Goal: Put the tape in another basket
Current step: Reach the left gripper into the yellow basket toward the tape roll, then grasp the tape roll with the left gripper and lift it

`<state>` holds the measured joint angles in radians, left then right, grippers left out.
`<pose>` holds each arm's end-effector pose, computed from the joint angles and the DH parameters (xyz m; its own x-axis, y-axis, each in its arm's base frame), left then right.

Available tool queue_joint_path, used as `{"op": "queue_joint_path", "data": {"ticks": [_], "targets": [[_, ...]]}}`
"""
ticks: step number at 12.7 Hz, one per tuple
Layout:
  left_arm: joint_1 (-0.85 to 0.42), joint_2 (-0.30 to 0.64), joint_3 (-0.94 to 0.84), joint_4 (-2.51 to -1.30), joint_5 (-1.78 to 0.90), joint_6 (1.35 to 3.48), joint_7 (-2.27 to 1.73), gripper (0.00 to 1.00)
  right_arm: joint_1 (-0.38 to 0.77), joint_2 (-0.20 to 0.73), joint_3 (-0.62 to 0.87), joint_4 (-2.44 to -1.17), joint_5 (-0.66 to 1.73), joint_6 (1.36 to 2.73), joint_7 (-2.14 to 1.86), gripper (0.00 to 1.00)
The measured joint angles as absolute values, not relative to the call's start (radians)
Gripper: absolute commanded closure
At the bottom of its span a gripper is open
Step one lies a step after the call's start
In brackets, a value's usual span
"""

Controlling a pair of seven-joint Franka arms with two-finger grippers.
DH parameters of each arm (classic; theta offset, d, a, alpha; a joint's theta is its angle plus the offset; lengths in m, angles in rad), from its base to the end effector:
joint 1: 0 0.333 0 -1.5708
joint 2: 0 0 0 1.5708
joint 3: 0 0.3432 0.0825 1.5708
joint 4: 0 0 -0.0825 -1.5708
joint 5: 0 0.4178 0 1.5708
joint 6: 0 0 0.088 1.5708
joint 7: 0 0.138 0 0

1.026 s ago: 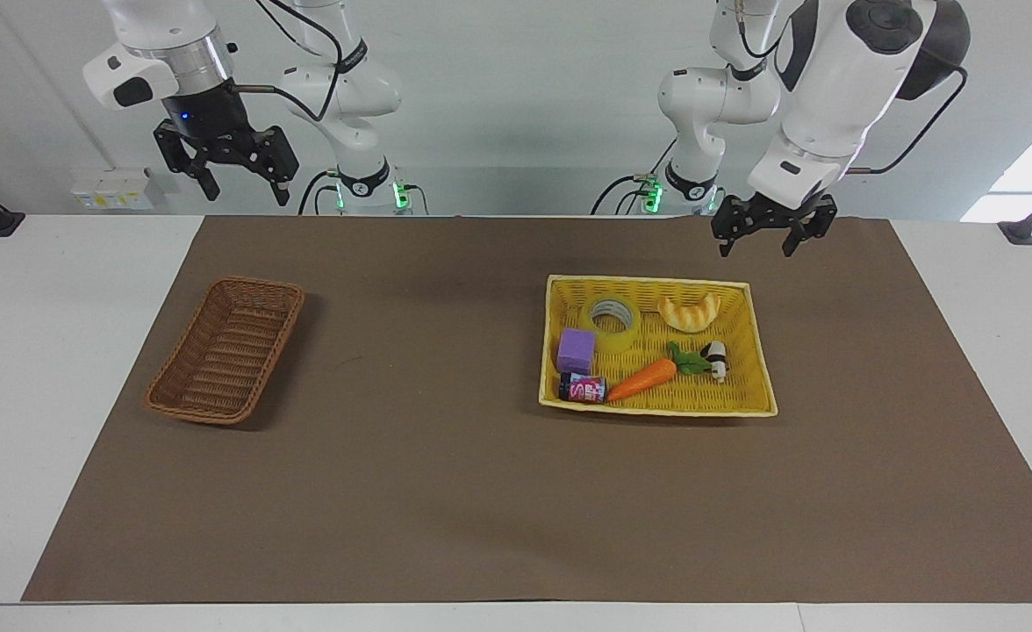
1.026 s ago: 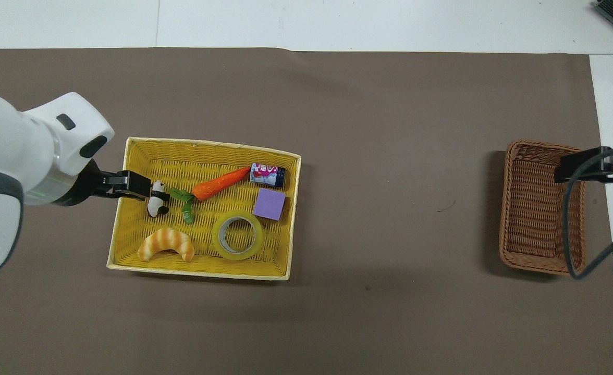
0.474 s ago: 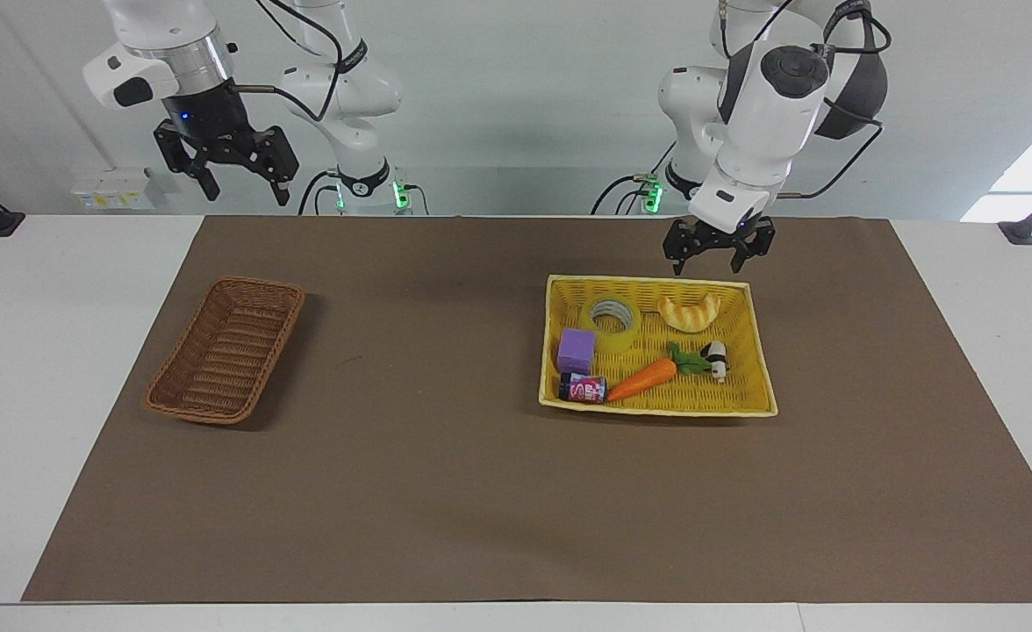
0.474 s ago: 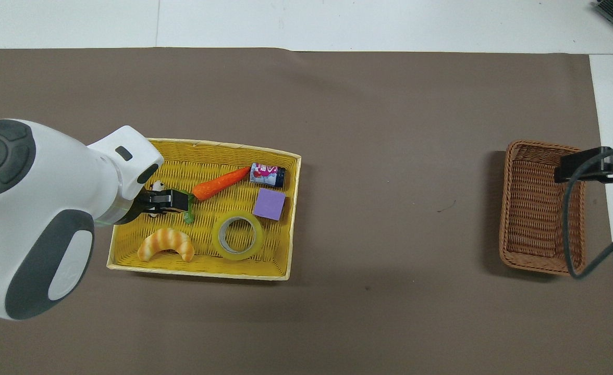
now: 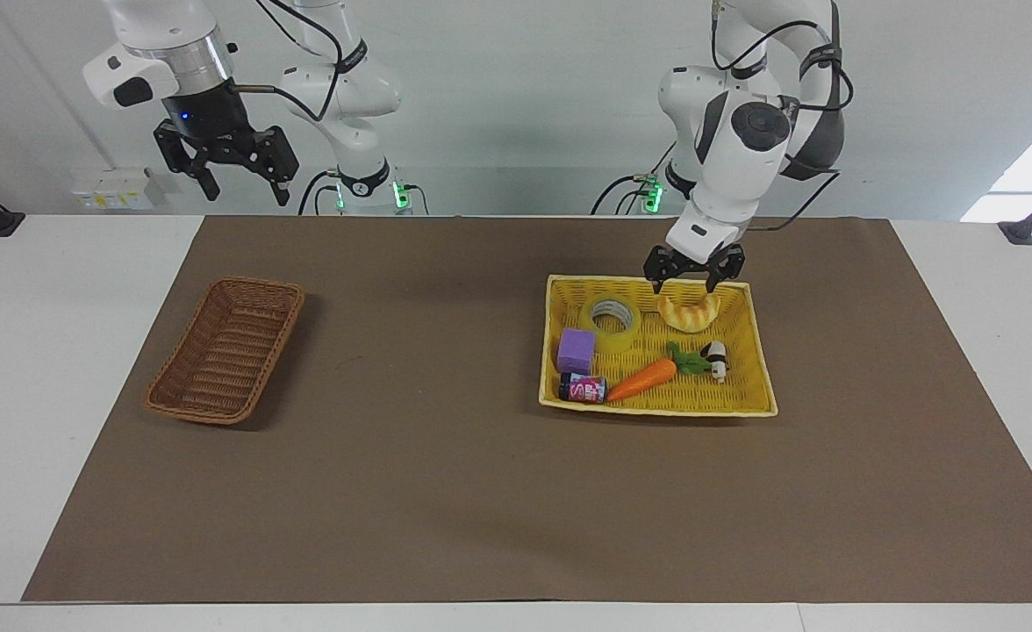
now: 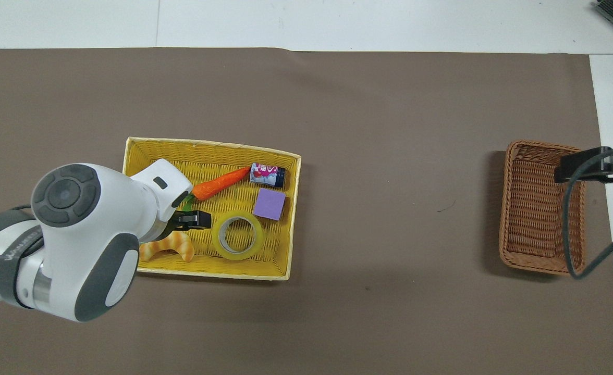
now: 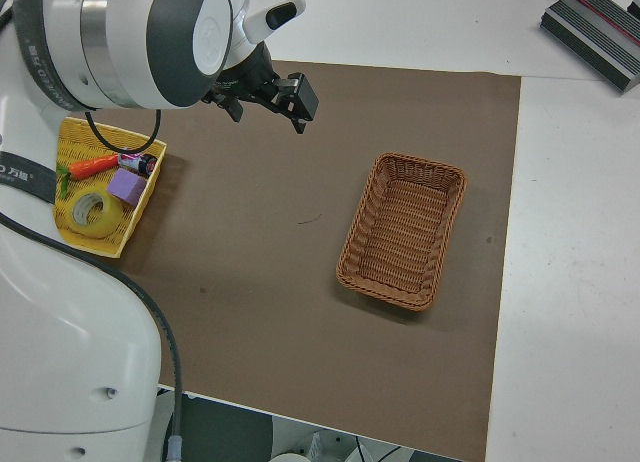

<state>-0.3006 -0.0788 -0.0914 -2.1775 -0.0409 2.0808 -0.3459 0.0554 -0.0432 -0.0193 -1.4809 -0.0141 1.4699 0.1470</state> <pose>0.5007 -0.2108 0.4027 0.9993 -0.0257 -0.0269 -0.0252 -0.9995 0.0202 0.5629 0.0180 0.6816 0.9931 -0.1121 0.0338 -0.1124 -0.9936 0.0083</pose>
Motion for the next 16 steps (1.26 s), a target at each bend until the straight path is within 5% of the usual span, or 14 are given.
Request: {"op": "queue_joint_path", "data": {"ticks": [3, 4, 5, 6, 12, 16], "targets": [[-0.348, -0.018, -0.092, -2.289, -0.057, 2.268, -0.391, 0.0, 0.055, -0.043, -0.019, -1.481, -0.014, 1.47, 0.147, 0.0], [-0.36, 0.009, -0.091, -2.314, -0.073, 2.32, -0.391, 0.11, 0.055, -0.043, -0.019, -1.481, -0.014, 1.47, 0.147, 0.0], [-0.371, 0.037, -0.092, -2.326, -0.08, 2.361, -0.394, 0.44, 0.055, -0.043, -0.019, -1.481, -0.014, 1.47, 0.147, 0.0], [-0.379, 0.065, -0.091, -2.33, -0.082, 2.391, -0.395, 0.97, 0.055, -0.043, -0.019, -1.481, -0.014, 1.47, 0.147, 0.0], [-0.41, 0.1, -0.08, -2.306, -0.083, 2.413, -0.394, 1.0, 0.059, -0.043, -0.015, -1.481, -0.014, 1.472, 0.146, 0.0], [-0.399, 0.096, -0.066, -2.189, -0.084, 2.245, -0.394, 1.0, 0.06, -0.043, -0.003, -1.493, -0.006, 1.477, 0.123, 0.0]]}}
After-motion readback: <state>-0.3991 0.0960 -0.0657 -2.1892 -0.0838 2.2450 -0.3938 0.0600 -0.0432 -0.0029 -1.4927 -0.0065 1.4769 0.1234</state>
